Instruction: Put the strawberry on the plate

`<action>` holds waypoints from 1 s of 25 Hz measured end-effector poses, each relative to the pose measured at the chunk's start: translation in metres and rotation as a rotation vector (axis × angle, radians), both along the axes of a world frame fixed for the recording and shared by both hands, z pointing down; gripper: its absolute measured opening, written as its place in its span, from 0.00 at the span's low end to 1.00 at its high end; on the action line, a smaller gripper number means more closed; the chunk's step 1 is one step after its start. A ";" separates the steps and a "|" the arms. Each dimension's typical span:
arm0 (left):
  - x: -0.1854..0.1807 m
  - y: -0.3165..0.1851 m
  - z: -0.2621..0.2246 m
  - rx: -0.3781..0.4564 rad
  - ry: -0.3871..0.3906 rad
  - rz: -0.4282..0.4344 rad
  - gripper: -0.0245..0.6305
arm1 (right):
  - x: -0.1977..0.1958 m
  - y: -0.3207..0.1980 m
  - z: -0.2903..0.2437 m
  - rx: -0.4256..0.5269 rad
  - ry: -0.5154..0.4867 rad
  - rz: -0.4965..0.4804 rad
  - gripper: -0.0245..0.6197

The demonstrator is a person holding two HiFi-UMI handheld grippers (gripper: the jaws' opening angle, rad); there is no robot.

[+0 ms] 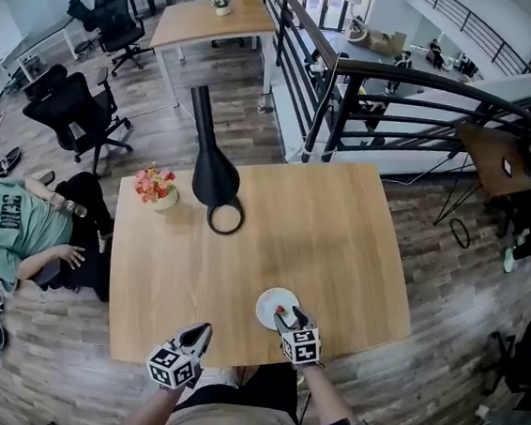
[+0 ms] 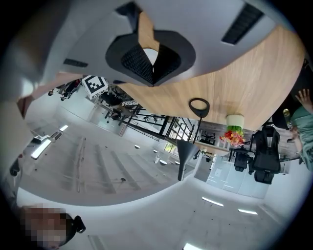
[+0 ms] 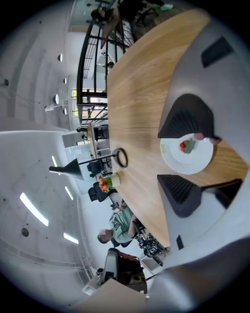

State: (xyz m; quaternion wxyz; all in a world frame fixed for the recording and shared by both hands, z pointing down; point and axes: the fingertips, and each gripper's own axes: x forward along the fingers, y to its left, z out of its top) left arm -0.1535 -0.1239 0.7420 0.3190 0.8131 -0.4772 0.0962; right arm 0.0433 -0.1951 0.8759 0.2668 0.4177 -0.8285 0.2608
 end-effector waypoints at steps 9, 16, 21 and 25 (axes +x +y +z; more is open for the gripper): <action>-0.021 0.019 -0.067 0.148 0.087 0.011 0.04 | -0.004 0.033 -0.165 0.288 -0.147 0.117 0.40; -0.008 0.053 -0.121 0.227 0.184 0.010 0.04 | -0.008 0.085 -0.282 0.547 -0.183 0.056 0.40; 0.008 0.072 -0.143 0.277 0.251 -0.046 0.04 | 0.016 0.117 -0.345 0.767 -0.140 -0.003 0.40; 0.033 0.096 -0.143 0.243 0.283 -0.110 0.04 | 0.050 0.145 -0.375 0.850 -0.108 -0.035 0.40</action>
